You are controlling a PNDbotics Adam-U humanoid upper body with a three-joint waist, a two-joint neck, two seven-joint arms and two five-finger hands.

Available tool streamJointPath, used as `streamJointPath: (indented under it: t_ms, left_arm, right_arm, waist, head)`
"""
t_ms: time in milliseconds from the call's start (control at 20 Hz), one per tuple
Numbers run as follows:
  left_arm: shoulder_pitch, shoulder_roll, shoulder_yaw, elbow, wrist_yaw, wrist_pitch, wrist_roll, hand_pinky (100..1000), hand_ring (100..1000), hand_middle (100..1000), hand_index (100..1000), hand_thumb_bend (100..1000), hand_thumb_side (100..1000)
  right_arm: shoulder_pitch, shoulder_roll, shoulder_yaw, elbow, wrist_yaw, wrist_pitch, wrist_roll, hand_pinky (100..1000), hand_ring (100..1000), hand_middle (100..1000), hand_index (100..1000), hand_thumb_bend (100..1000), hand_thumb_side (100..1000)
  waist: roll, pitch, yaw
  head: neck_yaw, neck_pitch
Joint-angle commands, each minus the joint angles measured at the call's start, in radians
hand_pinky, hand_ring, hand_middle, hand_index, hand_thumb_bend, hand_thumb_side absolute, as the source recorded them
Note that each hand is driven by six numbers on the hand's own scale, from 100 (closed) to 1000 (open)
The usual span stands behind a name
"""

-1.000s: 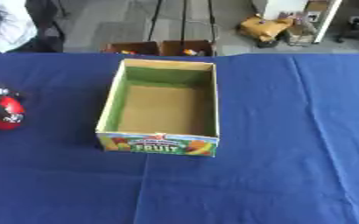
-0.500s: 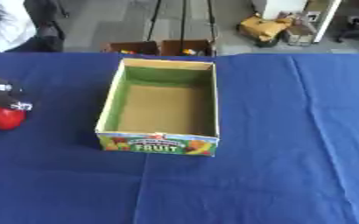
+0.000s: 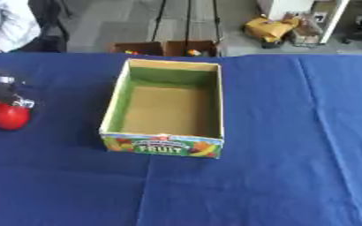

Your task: Pick up objects on the table and place them in the box.

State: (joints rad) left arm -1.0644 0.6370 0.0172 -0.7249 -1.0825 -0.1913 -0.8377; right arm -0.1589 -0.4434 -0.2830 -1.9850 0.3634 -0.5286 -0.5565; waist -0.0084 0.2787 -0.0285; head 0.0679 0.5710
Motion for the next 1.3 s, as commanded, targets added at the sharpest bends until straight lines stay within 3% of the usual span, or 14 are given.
streamJointPath:
  t_ms: [50,250,1300]
  left_arm:
    - [-0.025,0.045,0.016,-0.023,-0.013,-0.008,-0.023,752,859,1000,1000,476,756]
    - [-0.026,0.049,0.028,-0.025,0.004,-0.010,-0.040,751,856,1000,1000,346,685]
    - [0.012,0.075,0.026,0.011,0.045,0.017,-0.069,724,829,1000,1000,370,684]
  right_arm:
    - [-0.005,-0.015,-0.008,-0.015,-0.010,0.003,0.000,722,781,693,814,100,1000]
    - [-0.003,-0.013,-0.009,-0.015,-0.011,0.005,0.000,723,781,689,811,100,1000]
    - [-0.002,-0.005,-0.016,-0.015,-0.017,0.011,-0.016,720,776,671,801,100,1000]
  waist:
    - [0.001,-0.022,0.002]
    - [0.000,-0.023,0.006]
    - [-0.010,-0.020,0.015]
  head:
    - [-0.001,0.002]
    - [-0.003,0.003]
    - [-0.005,-0.013]
